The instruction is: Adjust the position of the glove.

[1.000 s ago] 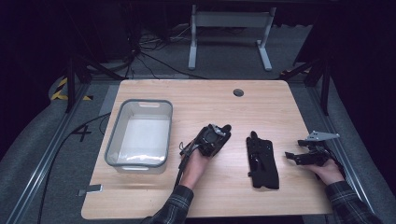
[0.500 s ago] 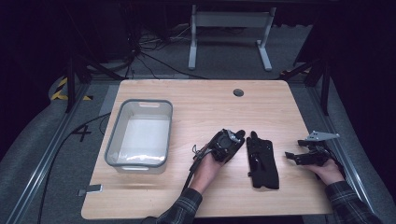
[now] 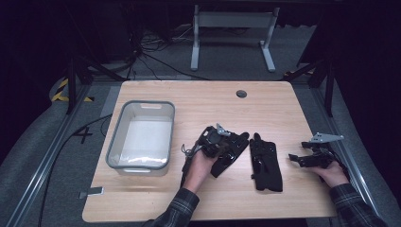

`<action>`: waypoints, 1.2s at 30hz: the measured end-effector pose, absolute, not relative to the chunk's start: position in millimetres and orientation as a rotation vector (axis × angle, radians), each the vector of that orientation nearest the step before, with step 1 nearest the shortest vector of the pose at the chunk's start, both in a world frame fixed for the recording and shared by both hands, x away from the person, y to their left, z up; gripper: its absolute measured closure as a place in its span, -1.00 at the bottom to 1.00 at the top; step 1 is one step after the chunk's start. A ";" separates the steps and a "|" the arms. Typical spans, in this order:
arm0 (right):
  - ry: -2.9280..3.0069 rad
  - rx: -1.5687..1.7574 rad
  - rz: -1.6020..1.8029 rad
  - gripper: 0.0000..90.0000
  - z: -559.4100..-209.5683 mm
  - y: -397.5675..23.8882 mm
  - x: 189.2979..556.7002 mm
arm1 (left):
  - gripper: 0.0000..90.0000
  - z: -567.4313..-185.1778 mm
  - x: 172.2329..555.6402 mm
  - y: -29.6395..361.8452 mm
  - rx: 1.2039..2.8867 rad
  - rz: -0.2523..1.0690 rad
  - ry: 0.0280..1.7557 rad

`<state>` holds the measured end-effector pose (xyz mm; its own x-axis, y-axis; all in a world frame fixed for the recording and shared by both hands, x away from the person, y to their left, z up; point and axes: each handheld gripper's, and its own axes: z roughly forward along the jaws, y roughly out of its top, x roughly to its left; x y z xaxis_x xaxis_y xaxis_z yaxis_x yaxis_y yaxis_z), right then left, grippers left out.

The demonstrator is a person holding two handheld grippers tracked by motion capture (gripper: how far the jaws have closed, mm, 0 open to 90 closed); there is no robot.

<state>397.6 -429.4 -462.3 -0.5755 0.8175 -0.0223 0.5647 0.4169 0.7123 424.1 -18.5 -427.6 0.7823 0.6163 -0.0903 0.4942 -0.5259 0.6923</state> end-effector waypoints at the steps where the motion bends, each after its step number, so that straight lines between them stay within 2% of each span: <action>1: 2.311 1.184 0.954 -0.67 -462.4 -429.4 397.7 | 0.99 -428.0 425.9 -13.8 2.222 0.219 0.838; 7: 2.310 1.186 0.952 -0.67 -462.3 -429.4 397.6 | 0.99 -434.0 433.3 -1.2 2.209 0.217 0.903; 19: 2.310 1.186 0.953 -0.67 -462.3 -429.4 397.6 | 0.99 -449.0 440.1 -5.2 2.317 0.208 0.906; 36: 2.310 1.186 0.953 -0.66 -462.3 -429.4 397.6 | 0.99 -447.3 399.4 -9.3 2.386 0.180 0.824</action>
<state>397.6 -429.4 -462.3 -0.5753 0.8177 -0.0210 0.5650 0.4158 0.7127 399.4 -9.3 -447.3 0.7980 0.5992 -0.0649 0.5175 -0.6261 0.5833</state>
